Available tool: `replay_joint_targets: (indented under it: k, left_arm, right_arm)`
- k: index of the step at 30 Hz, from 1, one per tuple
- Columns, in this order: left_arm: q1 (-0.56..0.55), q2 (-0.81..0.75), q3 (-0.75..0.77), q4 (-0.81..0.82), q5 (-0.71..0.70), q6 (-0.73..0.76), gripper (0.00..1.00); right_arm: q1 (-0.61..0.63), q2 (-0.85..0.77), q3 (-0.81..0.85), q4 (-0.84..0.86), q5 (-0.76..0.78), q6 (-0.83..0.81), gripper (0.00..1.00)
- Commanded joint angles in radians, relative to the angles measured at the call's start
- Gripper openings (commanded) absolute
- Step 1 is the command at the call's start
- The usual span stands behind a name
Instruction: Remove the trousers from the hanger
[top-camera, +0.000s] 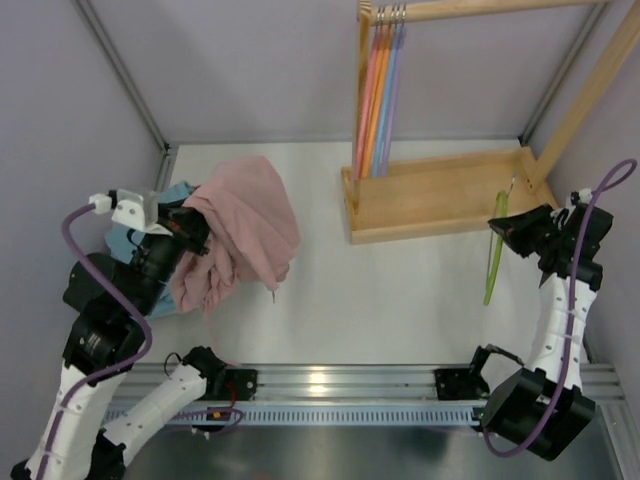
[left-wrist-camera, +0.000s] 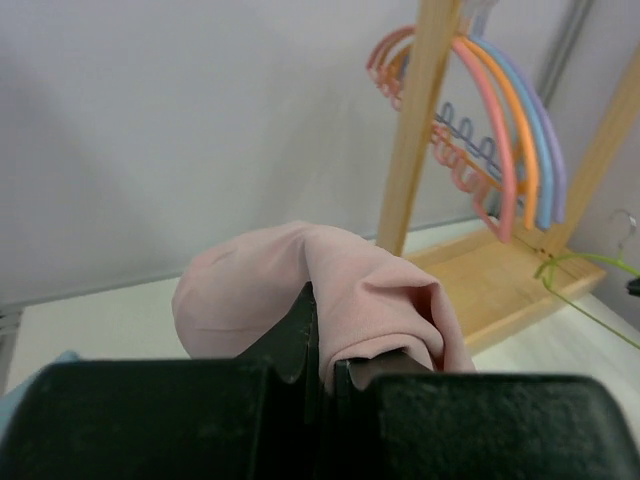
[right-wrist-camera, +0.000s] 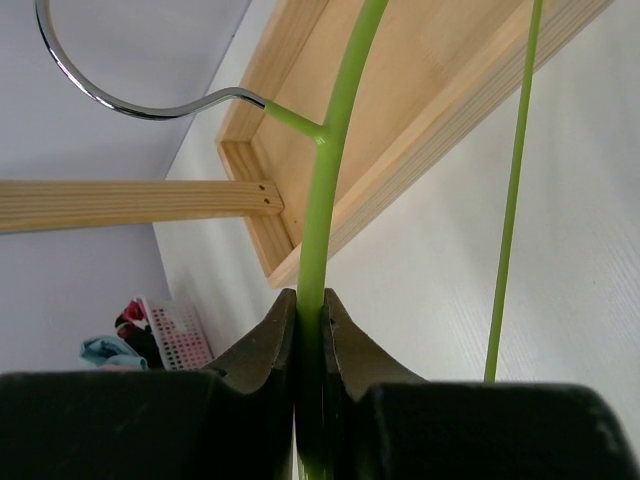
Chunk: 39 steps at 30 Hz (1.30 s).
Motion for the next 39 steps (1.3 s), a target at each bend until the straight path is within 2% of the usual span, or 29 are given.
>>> replay_joint_targets:
  k: [1,2,4,5,8,15,19,27,33,39]
  left_arm:
    - [0.120,-0.056,0.033,0.030,-0.002,-0.067,0.00]
    - [0.204,-0.076,0.038,0.022,-0.014,-0.076,0.00]
    - [0.284,-0.101,0.056,-0.004,-0.018,-0.095,0.00]
    - [0.362,-0.127,0.061,-0.018,-0.035,-0.101,0.00]
    - [0.482,-0.167,0.097,-0.077,-0.067,-0.092,0.00]
    - [0.671,-0.217,0.183,-0.215,-0.274,-0.017,0.00]
    - [0.781,-0.234,0.209,-0.315,-0.322,-0.001,0.00]
    - [0.799,-0.162,0.151,-0.335,-0.396,0.104,0.00]
    - [0.799,-0.049,0.027,-0.158,-0.345,0.177,0.00]
    - [0.799,0.141,-0.047,0.007,-0.299,0.209,0.00]
  right_arm:
    - [0.003,0.005,0.079,0.054,-0.023,-0.014,0.00]
    - [0.003,0.008,0.082,0.052,-0.021,-0.017,0.00]
    - [0.003,0.008,0.088,0.052,-0.020,-0.017,0.00]
    - [0.004,0.010,0.088,0.055,-0.020,-0.014,0.00]
    - [0.007,0.021,0.086,0.067,-0.032,-0.005,0.00]
    - [0.029,0.027,0.097,0.075,-0.038,0.008,0.00]
    - [0.036,0.025,0.088,0.075,-0.036,0.012,0.00]
    - [0.053,0.062,0.112,0.086,-0.038,0.022,0.00]
    - [0.058,0.070,0.105,0.096,-0.033,0.035,0.00]
    - [0.058,0.070,0.122,0.086,-0.033,0.032,0.00]
